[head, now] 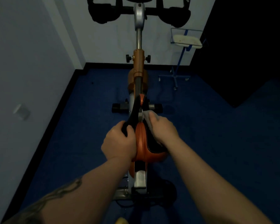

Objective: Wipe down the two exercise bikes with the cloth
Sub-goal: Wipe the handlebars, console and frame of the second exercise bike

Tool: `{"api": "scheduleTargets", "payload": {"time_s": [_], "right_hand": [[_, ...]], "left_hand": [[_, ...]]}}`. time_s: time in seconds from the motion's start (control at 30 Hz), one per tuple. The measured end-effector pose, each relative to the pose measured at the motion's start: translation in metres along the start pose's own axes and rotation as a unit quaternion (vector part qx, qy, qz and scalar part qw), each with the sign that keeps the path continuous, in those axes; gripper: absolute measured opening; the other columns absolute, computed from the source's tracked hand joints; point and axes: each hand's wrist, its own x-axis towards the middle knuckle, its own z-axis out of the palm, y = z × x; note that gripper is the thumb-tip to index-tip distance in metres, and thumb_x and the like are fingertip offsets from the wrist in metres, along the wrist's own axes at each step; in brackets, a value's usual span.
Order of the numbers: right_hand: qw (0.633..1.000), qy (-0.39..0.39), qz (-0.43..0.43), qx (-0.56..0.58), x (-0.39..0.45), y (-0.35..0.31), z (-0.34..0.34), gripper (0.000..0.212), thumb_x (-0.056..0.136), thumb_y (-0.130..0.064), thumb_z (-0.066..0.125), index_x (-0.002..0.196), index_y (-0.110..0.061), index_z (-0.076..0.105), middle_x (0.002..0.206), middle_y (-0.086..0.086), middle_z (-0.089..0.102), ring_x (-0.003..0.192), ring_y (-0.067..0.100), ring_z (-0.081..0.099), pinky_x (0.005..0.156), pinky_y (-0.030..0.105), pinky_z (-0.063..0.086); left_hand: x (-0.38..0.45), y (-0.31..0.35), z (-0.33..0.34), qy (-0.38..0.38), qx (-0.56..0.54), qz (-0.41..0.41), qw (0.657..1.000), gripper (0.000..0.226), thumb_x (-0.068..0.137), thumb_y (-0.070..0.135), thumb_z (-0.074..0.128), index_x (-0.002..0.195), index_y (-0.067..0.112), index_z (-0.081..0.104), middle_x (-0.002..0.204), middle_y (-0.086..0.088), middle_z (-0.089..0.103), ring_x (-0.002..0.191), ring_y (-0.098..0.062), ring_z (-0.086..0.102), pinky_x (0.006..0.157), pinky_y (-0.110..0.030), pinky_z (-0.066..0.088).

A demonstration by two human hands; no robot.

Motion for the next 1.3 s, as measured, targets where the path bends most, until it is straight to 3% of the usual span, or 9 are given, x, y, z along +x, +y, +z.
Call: {"api": "scheduleTargets", "payload": {"time_s": [0.07, 0.17, 0.4, 0.57, 0.73, 0.8, 1.0, 1.2, 1.3], "right_hand": [[0.996, 0.043, -0.019, -0.071, -0.008, -0.002, 0.01, 0.062, 0.099, -0.056, 0.015, 0.121, -0.012, 0.053, 0.115, 0.01, 0.059, 0.09, 0.023, 0.052, 0.071, 0.034, 0.037], [0.975, 0.14, -0.094, -0.146, -0.052, 0.009, 0.024, 0.071, 0.089, -0.062, 0.01, 0.14, -0.018, 0.034, 0.131, 0.01, 0.049, 0.11, 0.026, 0.053, 0.079, 0.037, 0.044], [0.992, -0.024, -0.015, -0.123, 0.021, -0.025, 0.005, 0.052, 0.104, -0.044, 0.015, 0.138, -0.012, 0.038, 0.128, 0.017, 0.051, 0.112, 0.033, 0.052, 0.076, 0.036, 0.035], [0.99, 0.072, -0.045, -0.116, -0.026, -0.001, 0.014, 0.054, 0.096, -0.059, 0.017, 0.122, -0.021, 0.044, 0.114, 0.004, 0.055, 0.082, 0.016, 0.048, 0.066, 0.033, 0.034], [0.993, 0.015, -0.014, -0.113, 0.005, -0.022, 0.007, 0.052, 0.101, -0.052, 0.018, 0.125, -0.013, 0.043, 0.119, 0.011, 0.057, 0.1, 0.027, 0.057, 0.074, 0.035, 0.041], [0.994, 0.036, -0.001, -0.102, 0.025, -0.04, 0.01, 0.051, 0.103, -0.048, 0.019, 0.127, -0.01, 0.042, 0.123, 0.014, 0.056, 0.106, 0.031, 0.056, 0.075, 0.036, 0.041], [0.986, 0.053, -0.066, -0.143, -0.01, -0.013, 0.016, 0.058, 0.099, -0.054, 0.018, 0.148, -0.022, 0.021, 0.139, 0.006, 0.046, 0.105, 0.024, 0.058, 0.07, 0.032, 0.039], [0.995, 0.065, -0.024, -0.076, 0.063, -0.053, 0.015, 0.058, 0.1, -0.056, 0.017, 0.135, -0.014, 0.038, 0.128, 0.013, 0.053, 0.106, 0.032, 0.057, 0.073, 0.035, 0.038], [0.982, 0.062, -0.134, -0.114, 0.078, -0.053, 0.011, 0.052, 0.099, -0.056, 0.021, 0.129, -0.024, 0.048, 0.129, 0.009, 0.048, 0.111, 0.03, 0.053, 0.079, 0.037, 0.043]], "left_hand": [[0.0, -0.001, 0.001, 0.008, -0.002, 0.001, 1.0, 0.017, 0.091, 0.036, 0.049, 0.091, 0.029, 0.065, 0.065, 0.017, 0.047, 0.059, -0.001, 0.042, 0.051, -0.022, 0.028], [0.001, -0.001, 0.002, 0.005, -0.001, 0.0, 1.0, 0.017, 0.092, 0.035, 0.051, 0.097, 0.029, 0.066, 0.067, 0.019, 0.043, 0.065, -0.005, 0.043, 0.052, -0.021, 0.025], [-0.001, 0.001, -0.001, -0.014, 0.008, -0.028, 0.999, 0.028, 0.093, 0.037, 0.046, 0.113, 0.031, 0.065, 0.095, 0.003, 0.067, 0.082, -0.017, 0.057, 0.064, -0.03, 0.037], [-0.005, 0.002, -0.005, -0.013, -0.018, -0.008, 1.0, 0.024, 0.094, 0.03, 0.05, 0.113, 0.028, 0.066, 0.099, 0.008, 0.066, 0.084, -0.007, 0.052, 0.064, -0.026, 0.032], [-0.003, 0.0, -0.004, -0.029, 0.001, 0.0, 1.0, 0.029, 0.095, 0.031, 0.048, 0.12, 0.028, 0.062, 0.109, 0.009, 0.066, 0.094, -0.01, 0.056, 0.066, -0.026, 0.034], [-0.003, -0.001, -0.003, -0.024, -0.005, -0.004, 1.0, 0.032, 0.095, 0.031, 0.049, 0.124, 0.027, 0.061, 0.113, 0.008, 0.066, 0.099, -0.012, 0.058, 0.068, -0.026, 0.036], [-0.004, -0.002, -0.005, -0.038, -0.02, -0.012, 0.999, 0.034, 0.095, 0.03, 0.05, 0.128, 0.028, 0.059, 0.121, 0.008, 0.064, 0.109, -0.012, 0.058, 0.075, -0.023, 0.037], [-0.003, -0.003, -0.003, -0.027, -0.02, -0.016, 0.999, 0.033, 0.093, 0.027, 0.056, 0.125, 0.027, 0.062, 0.118, 0.006, 0.066, 0.108, -0.015, 0.06, 0.075, -0.025, 0.038], [-0.003, -0.004, -0.002, -0.018, -0.018, -0.008, 1.0, 0.034, 0.092, 0.032, 0.051, 0.123, 0.028, 0.063, 0.118, 0.008, 0.067, 0.107, -0.013, 0.06, 0.074, -0.025, 0.039]]}}
